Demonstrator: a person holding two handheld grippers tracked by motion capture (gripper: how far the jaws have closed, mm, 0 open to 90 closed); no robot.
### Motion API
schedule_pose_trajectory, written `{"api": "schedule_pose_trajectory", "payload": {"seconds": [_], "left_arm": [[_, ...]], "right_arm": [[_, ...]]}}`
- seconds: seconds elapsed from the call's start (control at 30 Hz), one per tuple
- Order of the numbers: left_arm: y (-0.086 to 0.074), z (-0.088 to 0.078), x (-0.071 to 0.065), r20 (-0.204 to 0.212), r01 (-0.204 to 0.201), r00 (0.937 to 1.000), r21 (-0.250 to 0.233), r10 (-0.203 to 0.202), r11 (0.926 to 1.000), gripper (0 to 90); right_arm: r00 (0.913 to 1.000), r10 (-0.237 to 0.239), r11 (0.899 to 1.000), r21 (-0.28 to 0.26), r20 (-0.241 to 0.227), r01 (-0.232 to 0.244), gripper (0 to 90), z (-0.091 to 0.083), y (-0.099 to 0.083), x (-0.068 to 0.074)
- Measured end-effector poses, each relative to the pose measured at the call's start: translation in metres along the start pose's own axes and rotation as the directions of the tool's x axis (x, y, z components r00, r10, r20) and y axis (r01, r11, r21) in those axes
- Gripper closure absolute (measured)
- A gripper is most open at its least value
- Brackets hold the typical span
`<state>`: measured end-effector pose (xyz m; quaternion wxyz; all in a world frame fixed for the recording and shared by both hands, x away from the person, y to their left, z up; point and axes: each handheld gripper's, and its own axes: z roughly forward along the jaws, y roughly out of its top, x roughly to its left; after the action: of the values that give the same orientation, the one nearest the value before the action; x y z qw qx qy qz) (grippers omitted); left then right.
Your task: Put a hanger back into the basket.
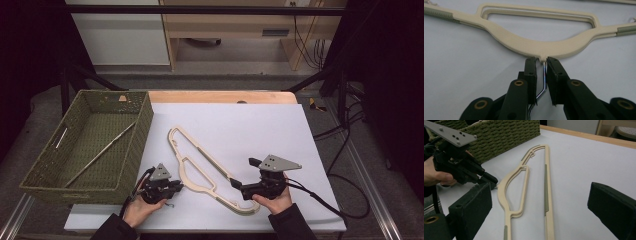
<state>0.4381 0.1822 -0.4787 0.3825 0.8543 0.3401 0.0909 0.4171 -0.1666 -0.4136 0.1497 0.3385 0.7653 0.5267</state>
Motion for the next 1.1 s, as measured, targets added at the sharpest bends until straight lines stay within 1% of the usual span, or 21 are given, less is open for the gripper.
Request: {"api": "schedule_pose_trajectory", "payload": {"seconds": [0.07, 0.1, 0.13, 0.17, 0.33, 0.37, 0.43, 0.53, 0.57, 0.67, 0.73, 0.77, 0.8, 0.9, 0.97, 1.07, 1.1], "left_arm": [[0.001, 0.001, 0.001, 0.022, 0.027, 0.9994, 0.007, -0.027, 0.9996, 80.5], [0.001, 0.002, 0.002, 0.04, 0.044, 0.9982, 0.012, -0.044, 0.999, 84.5], [0.002, 0.002, 0.001, 0.039, 0.048, 0.9981, 0.016, -0.048, 0.9987, 87.1], [0.003, 0.002, 0.001, 0.035, 0.043, 0.9984, 0.019, -0.043, 0.9989, 87.2], [0.004, 0.002, -0.001, 0.028, 0.052, 0.9982, 0.028, -0.053, 0.9983, 88.6], [0.005, 0.001, -0.002, 0.023, 0.048, 0.9985, 0.033, -0.049, 0.9983, 88.6], [0.005, 0.001, -0.002, 0.02, 0.053, 0.9983, 0.04, -0.054, 0.9978, 88.6], [0.007, -0.002, -0.003, 0.018, 0.048, 0.9987, 0.043, -0.049, 0.9979, 88.7], [0.008, -0.004, -0.003, 0.015, 0.047, 0.9988, 0.036, -0.048, 0.9983, 88.7], [0.011, -0.009, -0.004, 0.03, 0.056, 0.9979, 0.015, -0.057, 0.9983, 88.7], [0.014, -0.013, -0.005, 0.033, 0.06, 0.9977, 0.008, -0.06, 0.9982, 88.7], [0.015, -0.014, -0.006, 0.037, 0.06, 0.9975, 0.004, -0.06, 0.9982, 88.7], [0.017, -0.016, -0.008, 0.04, 0.051, 0.9979, 0.004, -0.051, 0.9987, 88.7], [0.021, -0.019, -0.015, 0.03, 0.031, 0.9991, 0.007, -0.031, 0.9995, 88.7], [0.024, -0.022, -0.017, 0.029, 0.022, 0.9993, 0.009, -0.023, 0.9997, 88.8], [0.029, -0.027, -0.021, 0.02, 0.022, 0.9996, 0.001, -0.022, 0.9998, 88.8], [0.031, -0.029, -0.021, 0.02, 0.028, 0.9994, 0.001, -0.028, 0.9996, 88.8]], "right_arm": [[1.0, 0.001, 1.0, 0.002, 0.002, -0.001, 6.0, 0.001, 0.0, 0.0], [1.0, 0.001, 1.0, 0.003, -0.005, -0.001, 6.0, 0.002, 0.0, 0.001], [1.0, 0.002, 1.0, 0.005, -0.004, -0.002, 6.0, 0.003, 0.0, 0.001], [1.0, 0.0, 1.0, 0.009, -0.006, 0.0, 6.0, 0.004, 0.0, 0.001], [1.0, 0.0, 1.0, 0.014, -0.01, 0.0, 6.2, 0.007, 0.0, 0.002], [0.9999, 0.001, 1.0, 0.013, -0.011, -0.001, 6.2, 0.007, 0.0, 0.003], [0.9999, -0.008, 1.0, 0.014, -0.012, 0.008, 6.2, 0.008, 0.0, 0.004], [0.9997, -0.014, 1.0, 0.019, -0.018, 0.014, 6.4, 0.011, 0.001, 0.006], [0.9996, -0.018, 1.0, 0.023, -0.023, 0.018, 6.5, 0.012, 0.001, 0.007], [0.9995, -0.018, 1.0, 0.024, -0.024, 0.019, 6.7, 0.015, 0.001, 0.009], [0.9993, -0.02, 0.999, 0.028, -0.031, 0.02, 6.9, 0.018, 0.001, 0.011], [0.9992, -0.022, 0.999, 0.029, -0.034, 0.023, 7.2, 0.018, 0.001, 0.012], [0.9992, -0.021, 0.999, 0.028, -0.034, 0.022, 7.6, 0.02, 0.001, 0.012], [0.9989, -0.03, 0.999, 0.038, -0.037, 0.032, 8.8, 0.025, 0.001, 0.015], [0.9983, -0.033, 0.998, 0.042, -0.048, 0.035, 9.6, 0.029, 0.001, 0.018], [0.9971, -0.049, 0.997, 0.051, -0.057, 0.052, 11.0, 0.034, 0.002, 0.022], [0.997, -0.051, 0.997, 0.054, -0.058, 0.054, 11.8, 0.035, 0.003, 0.023]]}}
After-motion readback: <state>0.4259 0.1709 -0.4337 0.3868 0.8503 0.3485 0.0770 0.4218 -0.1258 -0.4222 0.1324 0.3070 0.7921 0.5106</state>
